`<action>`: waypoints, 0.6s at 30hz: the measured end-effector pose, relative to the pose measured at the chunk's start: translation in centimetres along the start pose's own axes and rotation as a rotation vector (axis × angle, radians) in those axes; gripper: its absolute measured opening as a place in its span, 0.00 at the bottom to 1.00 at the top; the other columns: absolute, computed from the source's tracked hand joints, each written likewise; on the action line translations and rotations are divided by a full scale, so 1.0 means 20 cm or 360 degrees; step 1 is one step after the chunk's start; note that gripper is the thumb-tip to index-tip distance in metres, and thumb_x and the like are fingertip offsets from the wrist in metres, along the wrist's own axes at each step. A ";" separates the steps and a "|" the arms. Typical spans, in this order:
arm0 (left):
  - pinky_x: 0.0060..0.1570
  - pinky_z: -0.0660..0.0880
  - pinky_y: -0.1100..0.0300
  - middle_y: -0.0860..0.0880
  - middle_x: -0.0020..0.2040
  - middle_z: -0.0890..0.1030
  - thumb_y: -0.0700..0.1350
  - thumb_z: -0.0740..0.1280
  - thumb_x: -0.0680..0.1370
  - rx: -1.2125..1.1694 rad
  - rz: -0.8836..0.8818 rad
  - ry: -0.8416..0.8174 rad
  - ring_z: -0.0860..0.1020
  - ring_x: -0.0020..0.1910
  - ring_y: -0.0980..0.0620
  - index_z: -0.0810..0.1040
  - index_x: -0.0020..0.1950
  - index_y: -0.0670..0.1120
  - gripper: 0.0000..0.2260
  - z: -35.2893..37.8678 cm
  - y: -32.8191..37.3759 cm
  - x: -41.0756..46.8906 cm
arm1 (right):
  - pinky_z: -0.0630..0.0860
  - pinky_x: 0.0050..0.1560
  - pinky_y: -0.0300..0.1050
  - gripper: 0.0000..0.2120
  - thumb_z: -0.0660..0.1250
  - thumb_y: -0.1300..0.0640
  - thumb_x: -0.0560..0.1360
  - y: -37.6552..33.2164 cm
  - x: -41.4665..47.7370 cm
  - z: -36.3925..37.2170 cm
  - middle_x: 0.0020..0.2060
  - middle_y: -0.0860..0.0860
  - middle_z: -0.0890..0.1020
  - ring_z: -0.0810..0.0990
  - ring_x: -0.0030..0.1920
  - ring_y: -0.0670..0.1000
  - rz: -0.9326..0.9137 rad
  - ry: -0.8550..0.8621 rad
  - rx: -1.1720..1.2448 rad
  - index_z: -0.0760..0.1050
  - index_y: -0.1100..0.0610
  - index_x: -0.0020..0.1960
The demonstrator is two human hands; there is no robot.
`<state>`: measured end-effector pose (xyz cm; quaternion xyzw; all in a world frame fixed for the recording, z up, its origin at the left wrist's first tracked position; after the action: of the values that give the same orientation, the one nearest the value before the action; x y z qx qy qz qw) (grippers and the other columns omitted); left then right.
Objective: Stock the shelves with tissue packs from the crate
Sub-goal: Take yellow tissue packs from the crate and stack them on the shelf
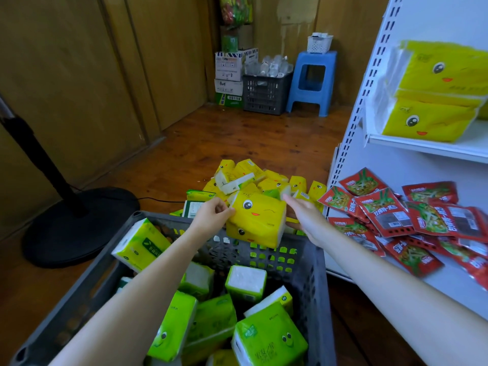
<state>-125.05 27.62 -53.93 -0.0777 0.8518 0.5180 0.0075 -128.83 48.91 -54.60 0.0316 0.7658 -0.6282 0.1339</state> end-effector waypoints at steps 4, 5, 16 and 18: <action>0.40 0.73 0.56 0.47 0.32 0.75 0.42 0.64 0.78 -0.0112 -0.0089 -0.0241 0.76 0.33 0.51 0.70 0.39 0.41 0.10 -0.01 -0.02 -0.02 | 0.64 0.56 0.41 0.17 0.64 0.56 0.77 -0.02 -0.03 0.00 0.64 0.52 0.74 0.69 0.58 0.46 -0.0151 0.0032 -0.0067 0.73 0.59 0.65; 0.39 0.74 0.56 0.47 0.30 0.76 0.44 0.63 0.79 -0.0152 -0.0083 -0.0250 0.77 0.32 0.51 0.70 0.40 0.40 0.10 -0.01 -0.01 -0.02 | 0.65 0.55 0.41 0.17 0.64 0.57 0.77 -0.02 -0.03 0.00 0.64 0.53 0.74 0.69 0.56 0.46 -0.0152 0.0051 -0.0054 0.73 0.60 0.64; 0.34 0.66 0.63 0.53 0.39 0.73 0.56 0.62 0.78 0.0054 -0.0058 0.0215 0.72 0.38 0.55 0.71 0.49 0.45 0.14 0.05 0.04 0.03 | 0.62 0.57 0.43 0.09 0.65 0.56 0.76 -0.01 -0.01 0.01 0.61 0.51 0.77 0.69 0.57 0.47 -0.0060 0.0145 0.0114 0.79 0.57 0.55; 0.34 0.67 0.63 0.54 0.39 0.73 0.52 0.63 0.79 0.0082 -0.0045 0.0291 0.73 0.41 0.52 0.73 0.48 0.44 0.11 0.05 0.04 0.05 | 0.61 0.57 0.43 0.11 0.66 0.56 0.76 -0.01 -0.01 0.01 0.59 0.51 0.76 0.68 0.55 0.47 -0.0029 0.0154 0.0162 0.78 0.58 0.56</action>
<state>-126.14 28.80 -53.72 -0.1364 0.8607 0.4866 -0.0611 -128.59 48.64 -54.44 0.0615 0.7388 -0.6652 0.0893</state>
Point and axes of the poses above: each hand's wrist, its own x-axis towards the middle knuckle, its own z-axis out of the palm, y = z × x, the point moved 3 cm from there along x, towards the middle knuckle
